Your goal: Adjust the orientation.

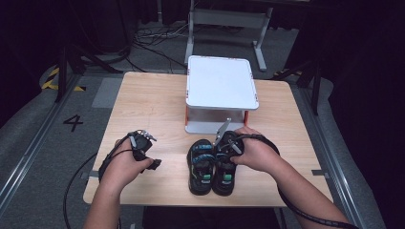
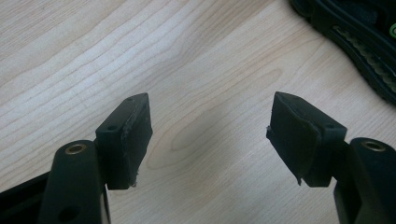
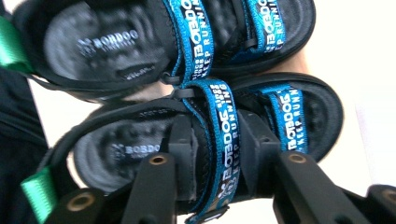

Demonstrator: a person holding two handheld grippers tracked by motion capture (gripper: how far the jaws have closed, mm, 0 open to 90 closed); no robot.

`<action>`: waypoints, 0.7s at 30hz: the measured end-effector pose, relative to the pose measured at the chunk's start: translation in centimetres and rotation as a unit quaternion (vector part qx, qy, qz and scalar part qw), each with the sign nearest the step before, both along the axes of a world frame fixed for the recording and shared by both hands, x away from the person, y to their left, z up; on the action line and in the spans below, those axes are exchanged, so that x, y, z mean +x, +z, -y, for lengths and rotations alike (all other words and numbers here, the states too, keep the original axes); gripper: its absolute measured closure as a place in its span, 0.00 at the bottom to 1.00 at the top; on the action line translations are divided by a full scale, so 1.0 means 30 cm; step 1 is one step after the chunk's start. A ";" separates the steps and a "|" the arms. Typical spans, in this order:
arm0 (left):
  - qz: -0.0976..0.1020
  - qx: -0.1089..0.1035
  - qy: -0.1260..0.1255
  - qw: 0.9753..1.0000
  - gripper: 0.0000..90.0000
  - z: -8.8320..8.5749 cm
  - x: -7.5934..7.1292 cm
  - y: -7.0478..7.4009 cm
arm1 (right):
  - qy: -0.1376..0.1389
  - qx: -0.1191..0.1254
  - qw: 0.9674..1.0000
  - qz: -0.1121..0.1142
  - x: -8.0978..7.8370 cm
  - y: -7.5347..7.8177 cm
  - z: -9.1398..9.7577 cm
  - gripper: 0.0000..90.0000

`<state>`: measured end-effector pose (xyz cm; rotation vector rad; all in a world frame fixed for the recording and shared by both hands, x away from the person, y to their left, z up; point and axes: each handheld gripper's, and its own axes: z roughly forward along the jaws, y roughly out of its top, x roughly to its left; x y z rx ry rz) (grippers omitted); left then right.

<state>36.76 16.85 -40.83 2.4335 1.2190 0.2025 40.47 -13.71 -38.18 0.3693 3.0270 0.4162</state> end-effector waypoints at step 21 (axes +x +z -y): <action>0.008 -0.012 0.003 1.000 0.34 -0.065 0.050 0.020 | -0.217 0.068 0.973 -0.033 -0.130 0.135 0.021 0.52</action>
